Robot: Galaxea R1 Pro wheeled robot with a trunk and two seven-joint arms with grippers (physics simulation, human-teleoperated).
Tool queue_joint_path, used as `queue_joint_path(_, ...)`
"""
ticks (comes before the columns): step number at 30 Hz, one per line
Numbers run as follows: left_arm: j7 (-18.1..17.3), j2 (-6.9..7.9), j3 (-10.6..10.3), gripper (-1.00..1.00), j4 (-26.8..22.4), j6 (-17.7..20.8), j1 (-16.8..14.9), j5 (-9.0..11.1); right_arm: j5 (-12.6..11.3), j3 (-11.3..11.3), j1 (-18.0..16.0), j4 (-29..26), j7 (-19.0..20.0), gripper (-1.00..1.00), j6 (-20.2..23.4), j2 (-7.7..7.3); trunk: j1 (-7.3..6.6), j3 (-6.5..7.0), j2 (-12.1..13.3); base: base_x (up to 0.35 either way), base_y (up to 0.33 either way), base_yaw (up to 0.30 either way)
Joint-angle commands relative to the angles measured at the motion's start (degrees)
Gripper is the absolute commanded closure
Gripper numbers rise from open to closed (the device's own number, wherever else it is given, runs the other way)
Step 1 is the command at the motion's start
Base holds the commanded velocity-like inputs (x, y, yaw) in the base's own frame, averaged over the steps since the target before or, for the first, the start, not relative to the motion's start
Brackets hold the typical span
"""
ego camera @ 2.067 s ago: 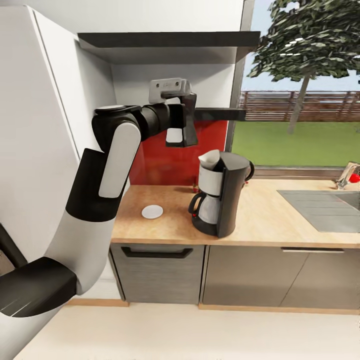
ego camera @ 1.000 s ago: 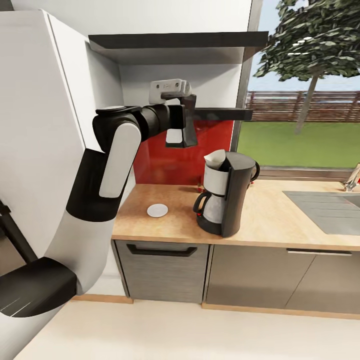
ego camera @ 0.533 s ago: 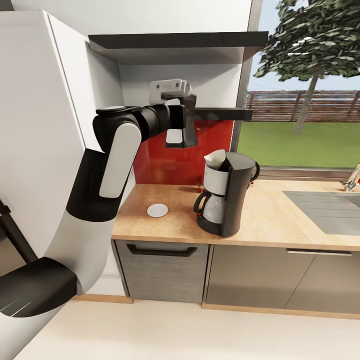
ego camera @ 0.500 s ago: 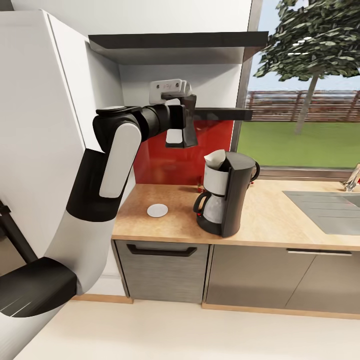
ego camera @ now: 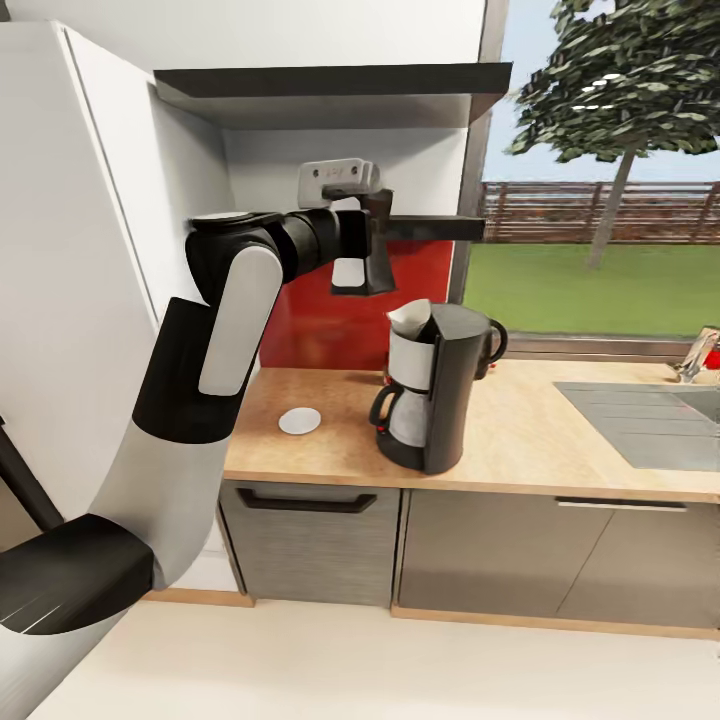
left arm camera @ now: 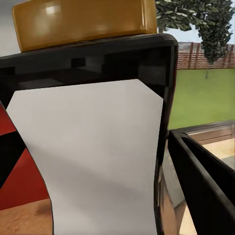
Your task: Set up a coffee station on the kitchen countertop: keep the coffee maker on the countertop, move the bottle of coffee from the kitchen shelf to the counter next to the coffee maker, place a paper coffee filter on top of the coffee maker, put the saucer next to the coffee maker with the coffee cup on the saucer, and place the electric kettle next to the coffee maker.
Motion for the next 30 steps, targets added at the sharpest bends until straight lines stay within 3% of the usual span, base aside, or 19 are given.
queue_joint_path(1, 0.60, -0.02, -0.03, 1.00, -0.01, 0.14, -0.08, 0.54, 0.18, -0.49, -0.04, 0.07, 0.34, -1.00, -0.17, -0.03, 0.04, -0.12, -0.13, 0.000, -0.238, 0.000)
queue_joint_path(9, 0.60, -0.02, 0.04, 1.00, -0.01, 0.14, -0.08, 0.54, 0.18, -0.49, -0.04, 0.07, 0.34, -1.00, -0.17, -0.03, 0.04, -0.12, -0.13, 0.000, -0.079, 0.037)
queue_joint_path(24, 0.60, -0.02, 0.06, 1.00, 0.04, 0.16, -0.08, 0.54, 0.18, -0.48, -0.04, 0.07, 0.34, -1.00, -0.18, 0.04, 0.04, -0.12, -0.13, 0.000, -0.006, 0.225)
queue_joint_path(30, 0.60, -0.02, 0.06, 1.00, 0.33, 0.13, -0.08, 0.54, 0.18, -0.48, -0.04, 0.07, 0.34, -1.00, -0.17, -0.03, 0.04, -0.12, -0.13, 0.000, -0.244, 0.027)
